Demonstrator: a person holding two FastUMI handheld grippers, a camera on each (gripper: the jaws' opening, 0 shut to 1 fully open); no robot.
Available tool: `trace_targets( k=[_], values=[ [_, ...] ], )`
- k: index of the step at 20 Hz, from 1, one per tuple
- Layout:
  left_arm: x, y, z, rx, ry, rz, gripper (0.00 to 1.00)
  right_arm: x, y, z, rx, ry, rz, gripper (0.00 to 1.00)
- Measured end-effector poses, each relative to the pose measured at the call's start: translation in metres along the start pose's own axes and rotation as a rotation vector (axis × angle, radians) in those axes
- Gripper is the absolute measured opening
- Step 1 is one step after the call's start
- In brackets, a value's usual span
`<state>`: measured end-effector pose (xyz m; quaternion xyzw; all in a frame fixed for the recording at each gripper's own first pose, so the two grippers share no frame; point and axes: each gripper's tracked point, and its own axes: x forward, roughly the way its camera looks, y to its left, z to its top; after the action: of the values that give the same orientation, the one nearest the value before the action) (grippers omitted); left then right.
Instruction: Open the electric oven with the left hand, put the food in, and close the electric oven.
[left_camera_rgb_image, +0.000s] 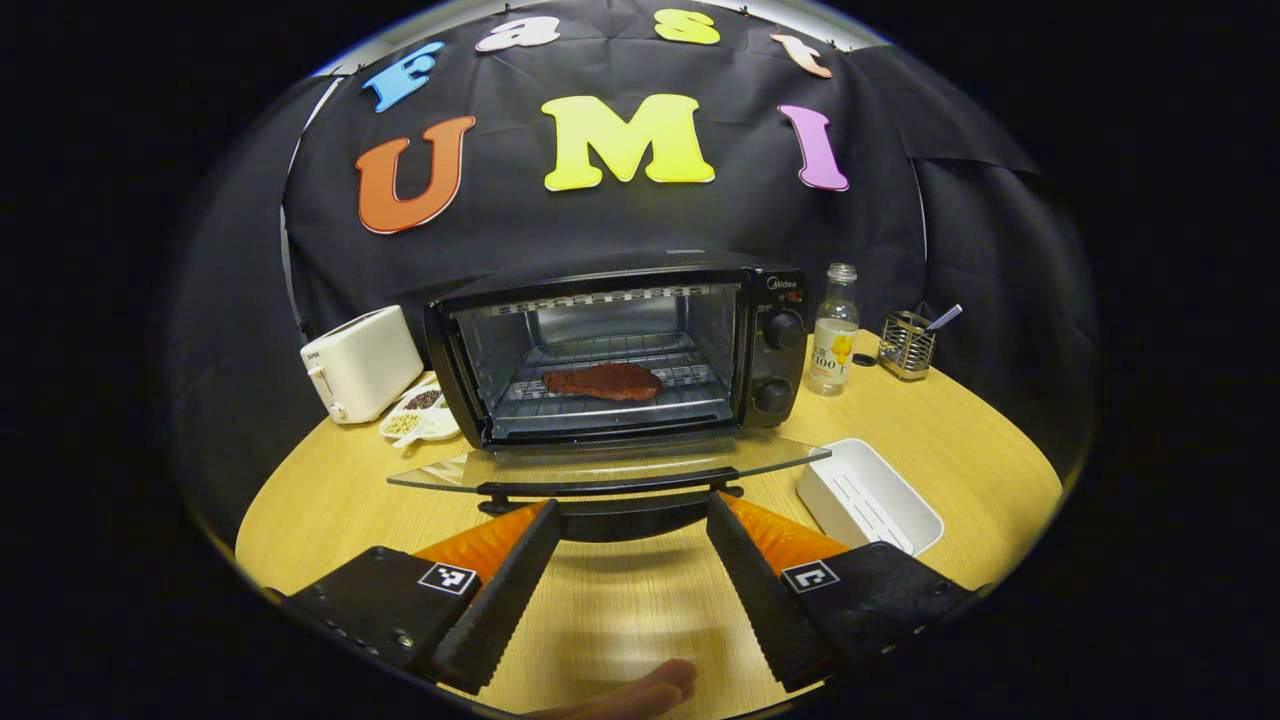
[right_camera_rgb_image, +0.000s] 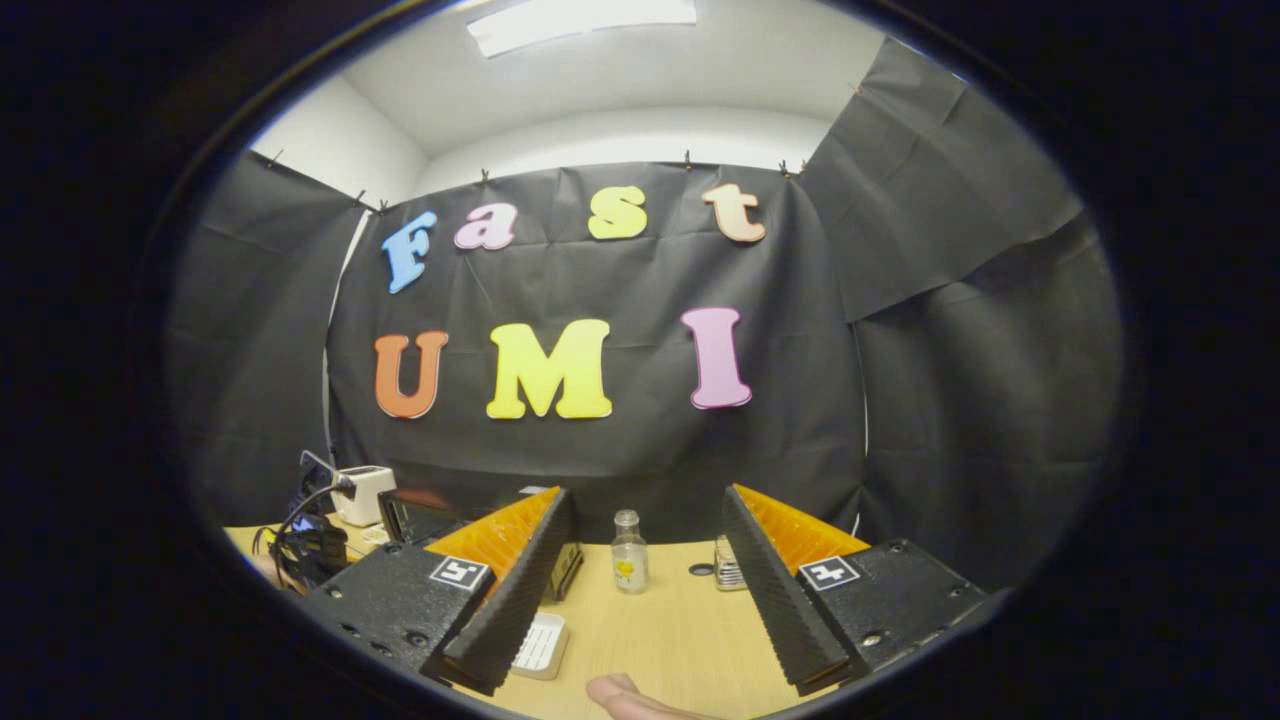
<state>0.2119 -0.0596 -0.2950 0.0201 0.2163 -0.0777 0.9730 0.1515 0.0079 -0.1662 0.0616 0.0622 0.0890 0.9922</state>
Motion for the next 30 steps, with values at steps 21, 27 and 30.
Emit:
trace_targets(
  k=[21,27,30],
  values=[
    [0.040,0.023,0.095,-0.047,-0.163,-0.033,0.95,-0.035,-0.001,0.024,-0.008,-0.065,-0.023,0.97],
    [0.058,0.028,0.128,-0.063,-0.187,-0.052,0.95,-0.043,0.003,0.024,-0.016,-0.054,-0.013,0.98],
    [0.044,0.038,0.145,-0.038,-0.190,-0.018,0.96,-0.049,0.004,0.025,-0.020,-0.043,-0.004,0.98]
  ],
)
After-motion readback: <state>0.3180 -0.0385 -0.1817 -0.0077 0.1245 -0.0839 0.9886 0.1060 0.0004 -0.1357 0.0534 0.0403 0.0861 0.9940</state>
